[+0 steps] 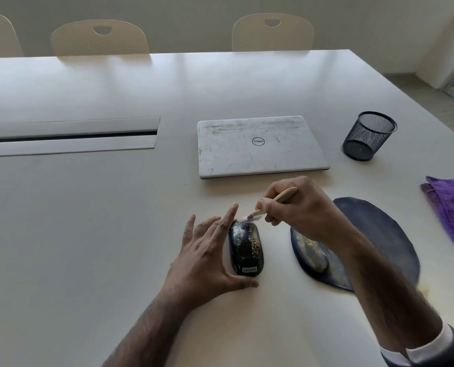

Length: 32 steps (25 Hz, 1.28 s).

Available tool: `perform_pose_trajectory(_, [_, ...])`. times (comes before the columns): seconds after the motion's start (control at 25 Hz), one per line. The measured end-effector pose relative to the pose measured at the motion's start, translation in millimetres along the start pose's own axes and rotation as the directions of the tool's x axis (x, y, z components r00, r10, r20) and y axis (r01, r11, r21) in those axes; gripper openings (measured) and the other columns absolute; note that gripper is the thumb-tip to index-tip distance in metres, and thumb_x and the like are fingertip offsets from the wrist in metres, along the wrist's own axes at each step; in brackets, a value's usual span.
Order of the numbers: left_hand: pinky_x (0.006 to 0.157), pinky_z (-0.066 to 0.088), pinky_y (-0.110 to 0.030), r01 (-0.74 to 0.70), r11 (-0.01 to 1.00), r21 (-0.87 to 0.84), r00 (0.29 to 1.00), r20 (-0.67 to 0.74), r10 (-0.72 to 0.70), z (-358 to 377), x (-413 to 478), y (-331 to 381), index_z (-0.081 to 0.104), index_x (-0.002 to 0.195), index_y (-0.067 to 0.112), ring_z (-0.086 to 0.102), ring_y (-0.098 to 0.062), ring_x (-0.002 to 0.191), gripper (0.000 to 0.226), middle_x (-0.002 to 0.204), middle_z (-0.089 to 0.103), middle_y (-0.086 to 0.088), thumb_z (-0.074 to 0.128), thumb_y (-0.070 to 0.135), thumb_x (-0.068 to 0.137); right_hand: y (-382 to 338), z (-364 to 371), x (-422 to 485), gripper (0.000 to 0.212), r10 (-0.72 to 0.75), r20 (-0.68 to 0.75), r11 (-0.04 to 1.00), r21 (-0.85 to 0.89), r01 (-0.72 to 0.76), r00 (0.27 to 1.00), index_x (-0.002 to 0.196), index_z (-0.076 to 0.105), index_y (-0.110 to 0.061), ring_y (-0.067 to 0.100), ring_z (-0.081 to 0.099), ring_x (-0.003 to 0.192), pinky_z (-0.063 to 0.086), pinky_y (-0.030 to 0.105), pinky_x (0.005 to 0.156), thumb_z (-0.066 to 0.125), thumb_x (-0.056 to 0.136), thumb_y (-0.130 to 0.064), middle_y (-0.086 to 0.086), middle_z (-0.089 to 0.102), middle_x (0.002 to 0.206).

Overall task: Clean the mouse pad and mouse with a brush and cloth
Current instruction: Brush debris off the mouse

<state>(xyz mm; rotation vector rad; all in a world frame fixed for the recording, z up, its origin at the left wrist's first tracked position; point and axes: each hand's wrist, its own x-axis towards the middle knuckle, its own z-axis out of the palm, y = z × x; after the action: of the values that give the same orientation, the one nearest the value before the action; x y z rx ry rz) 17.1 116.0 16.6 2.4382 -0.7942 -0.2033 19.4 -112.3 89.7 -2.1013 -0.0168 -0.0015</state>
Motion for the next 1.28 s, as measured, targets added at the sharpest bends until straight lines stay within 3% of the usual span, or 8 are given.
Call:
perform_pose_trajectory(0.16, [0.126, -0.01, -0.044, 0.004, 1.0, 0.0, 1.0, 0.0, -0.004, 0.1, -0.2, 0.0, -0.021, 0.156, 0.047, 0.008, -0.003, 0.154, 0.138, 0.159, 0.036, 0.019, 0.069, 0.089, 0.059, -8.2, 5.8, -2.9, 0.02, 0.038, -0.018, 0.998, -0.057, -0.039, 0.999, 0.072, 0.073, -0.012, 0.024, 0.073, 0.064, 0.062, 0.053, 0.068, 0.073, 0.091, -0.019, 0.0, 0.073, 0.062])
perform_pose_trajectory(0.32, [0.126, -0.01, -0.045, 0.009, 1.0, -0.007, 1.0, 0.004, -0.009, -0.3, -0.2, 0.2, -0.021, 0.155, 0.047, 0.008, -0.003, 0.154, 0.138, 0.159, 0.035, 0.02, 0.069, 0.088, 0.06, -16.6, 6.5, -6.2, 0.022, 0.033, -0.016, 0.995, -0.089, -0.035, 0.999, 0.068, 0.073, -0.015, 0.018, 0.07, 0.059, 0.062, 0.045, 0.064, 0.073, 0.089, -0.021, 0.003, 0.073, 0.061])
perform_pose_trajectory(0.44, [0.126, -0.009, -0.046, -0.002, 1.0, -0.012, 1.0, -0.001, 0.002, 0.1, -0.9, 0.3, -0.02, 0.156, 0.047, 0.009, -0.002, 0.153, 0.138, 0.158, 0.036, 0.021, 0.069, 0.088, 0.06, -18.0, 8.4, -7.9, 0.024, 0.053, -0.058, 0.988, -0.14, -0.06, 0.997, 0.065, 0.072, -0.017, 0.004, 0.064, 0.053, 0.059, 0.038, 0.062, 0.073, 0.089, -0.02, -0.008, 0.07, 0.056])
perform_pose_trajectory(0.6, [0.126, -0.008, -0.046, 0.001, 1.0, -0.014, 1.0, -0.006, -0.001, 0.4, -0.2, -0.2, -0.019, 0.156, 0.046, 0.009, -0.003, 0.153, 0.137, 0.158, 0.037, 0.021, 0.069, 0.089, 0.06, -21.3, 10.5, -9.2, 0.023, 0.031, -0.058, 0.988, -0.153, -0.039, 0.998, 0.067, 0.072, -0.017, 0.018, 0.069, 0.061, 0.06, 0.04, 0.063, 0.074, 0.089, -0.024, -0.003, 0.072, 0.061])
perform_pose_trajectory(0.76, [0.126, -0.008, -0.046, -0.005, 1.0, -0.016, 1.0, -0.008, 0.005, 1.2, -0.4, -0.6, -0.018, 0.157, 0.045, 0.009, -0.001, 0.153, 0.138, 0.156, 0.037, 0.022, 0.069, 0.088, 0.06, -24.2, 14.4, -5.7, 0.024, 0.028, -0.104, 0.98, -0.191, -0.047, 0.994, 0.067, 0.072, -0.016, 0.005, 0.065, 0.054, 0.054, 0.026, 0.058, 0.074, 0.089, -0.023, -0.015, 0.068, 0.054])
perform_pose_trajectory(0.88, [0.126, -0.008, -0.047, -0.006, 1.0, -0.012, 1.0, -0.006, 0.006, 1.3, 0.0, -1.3, -0.018, 0.157, 0.045, 0.009, 0.0, 0.152, 0.137, 0.156, 0.037, 0.022, 0.069, 0.089, 0.06, -24.2, 17.3, -1.5, 0.024, 0.023, -0.056, 0.978, -0.207, -0.034, 0.998, 0.068, 0.072, -0.015, 0.011, 0.068, 0.06, 0.056, 0.031, 0.061, 0.073, 0.09, -0.026, -0.006, 0.071, 0.059])
perform_pose_trajectory(1.28, [0.125, -0.01, -0.046, -0.006, 1.0, -0.009, 1.0, 0.0, 0.006, 0.8, -0.1, -1.4, -0.019, 0.157, 0.044, 0.007, 0.001, 0.152, 0.137, 0.156, 0.036, 0.022, 0.067, 0.09, 0.06, -24.5, 16.3, -2.2, 0.025, 0.047, -0.068, 0.973, -0.225, -0.061, 0.997, 0.067, 0.072, -0.016, 0.016, 0.069, 0.064, 0.055, 0.032, 0.062, 0.073, 0.09, -0.025, -0.003, 0.072, 0.06])
